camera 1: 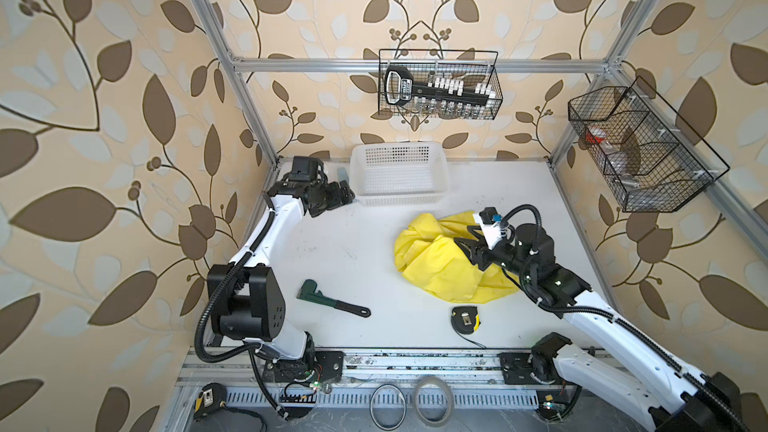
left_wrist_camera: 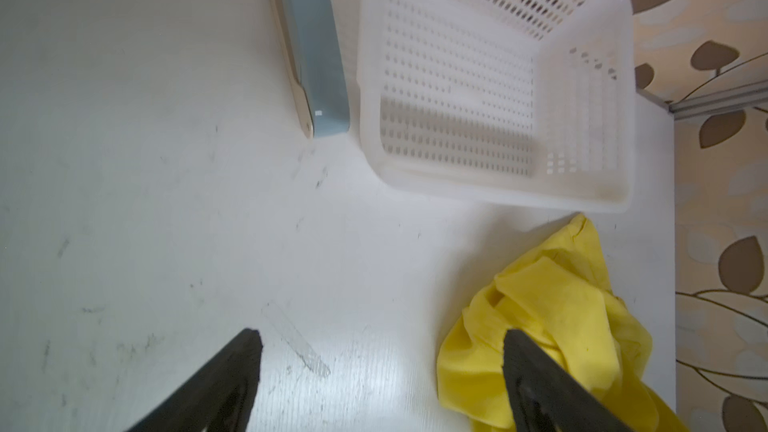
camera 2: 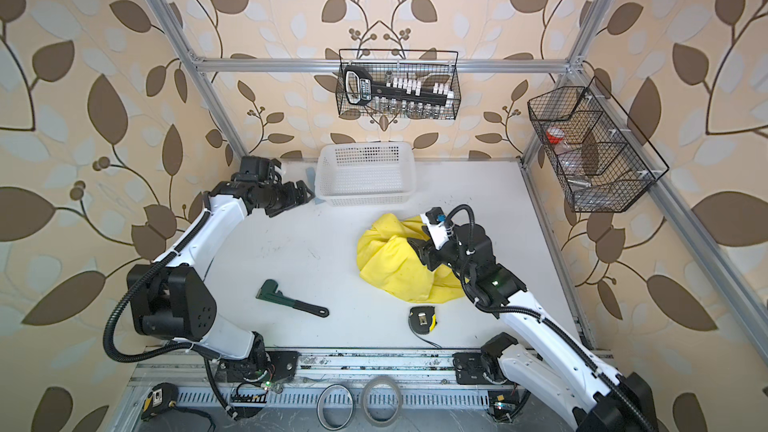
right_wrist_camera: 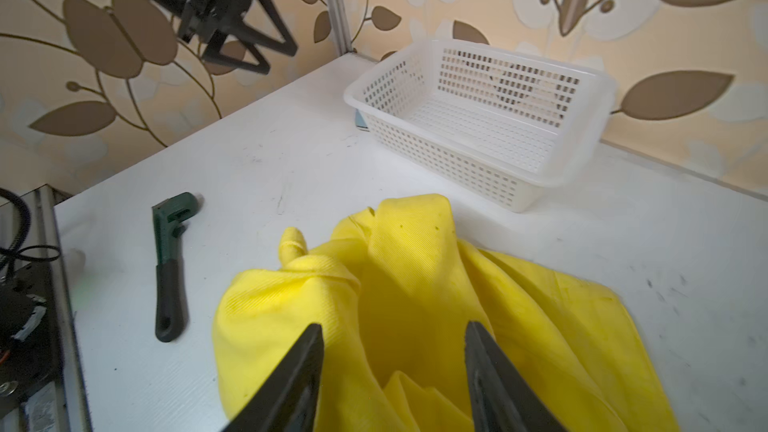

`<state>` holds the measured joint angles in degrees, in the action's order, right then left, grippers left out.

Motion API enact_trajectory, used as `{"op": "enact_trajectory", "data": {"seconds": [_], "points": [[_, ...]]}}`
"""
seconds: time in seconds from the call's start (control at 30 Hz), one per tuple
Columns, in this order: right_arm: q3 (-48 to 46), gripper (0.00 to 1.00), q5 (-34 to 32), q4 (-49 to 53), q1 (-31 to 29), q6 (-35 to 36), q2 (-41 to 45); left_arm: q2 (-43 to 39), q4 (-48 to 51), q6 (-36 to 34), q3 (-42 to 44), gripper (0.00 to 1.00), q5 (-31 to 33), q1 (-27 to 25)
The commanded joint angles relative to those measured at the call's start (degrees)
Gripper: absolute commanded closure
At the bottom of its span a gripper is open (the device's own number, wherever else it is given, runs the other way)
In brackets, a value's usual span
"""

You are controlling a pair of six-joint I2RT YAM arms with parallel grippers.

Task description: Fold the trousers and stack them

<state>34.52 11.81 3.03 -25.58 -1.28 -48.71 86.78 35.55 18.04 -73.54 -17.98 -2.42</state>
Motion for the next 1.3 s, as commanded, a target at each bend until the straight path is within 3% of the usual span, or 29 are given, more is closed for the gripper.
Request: {"op": "enact_trajectory", "data": {"seconds": [0.0, 0.2, 0.27, 0.37, 0.5, 0.77, 1.0, 1.2, 1.27], "points": [[-1.6, 0.45, -0.6, 7.2, 4.9, -2.1, 2.5, -3.9, -1.0, 2.3, 4.7, 0.08, -2.5, -4.3], [-1.7, 0.4, 1.4, 11.6, 9.6, -6.1, 4.7, -10.2, -2.8, 6.4, 13.2, 0.08, -1.5, -15.2], [-1.2, 0.36, -1.2, 12.4, 9.6, -8.0, 4.8, -12.1, -4.8, 9.2, 16.0, 0.08, -0.7, -19.9], [-0.1, 0.27, -11.7, 14.8, 10.9, -10.5, 2.9, -15.2, -8.7, 14.2, 19.9, 0.08, 0.6, -25.6], [-0.5, 0.27, -10.0, 13.3, 17.7, -15.1, -1.0, -16.1, -10.4, 18.0, 20.9, 0.07, 5.5, -33.6], [-3.0, 0.26, -13.0, 9.8, 20.2, -14.3, -9.6, -8.0, -11.6, 20.9, 15.4, 0.01, 18.7, -49.5], [-2.0, 0.22, -9.9, 6.7, 21.7, -16.6, -18.6, 1.9, -15.6, 23.0, 8.1, 0.01, 23.4, -56.0], [-2.8, 0.21, -6.2, 2.2, 22.4, -19.3, -25.7, 9.5, -9.1, 20.9, -1.5, 0.01, 30.5, -62.1], [-3.7, 0.26, -3.3, 0.4, 22.7, -20.5, -27.9, 10.3, -8.8, 20.2, -3.4, 0.01, 32.6, -64.1]]}}
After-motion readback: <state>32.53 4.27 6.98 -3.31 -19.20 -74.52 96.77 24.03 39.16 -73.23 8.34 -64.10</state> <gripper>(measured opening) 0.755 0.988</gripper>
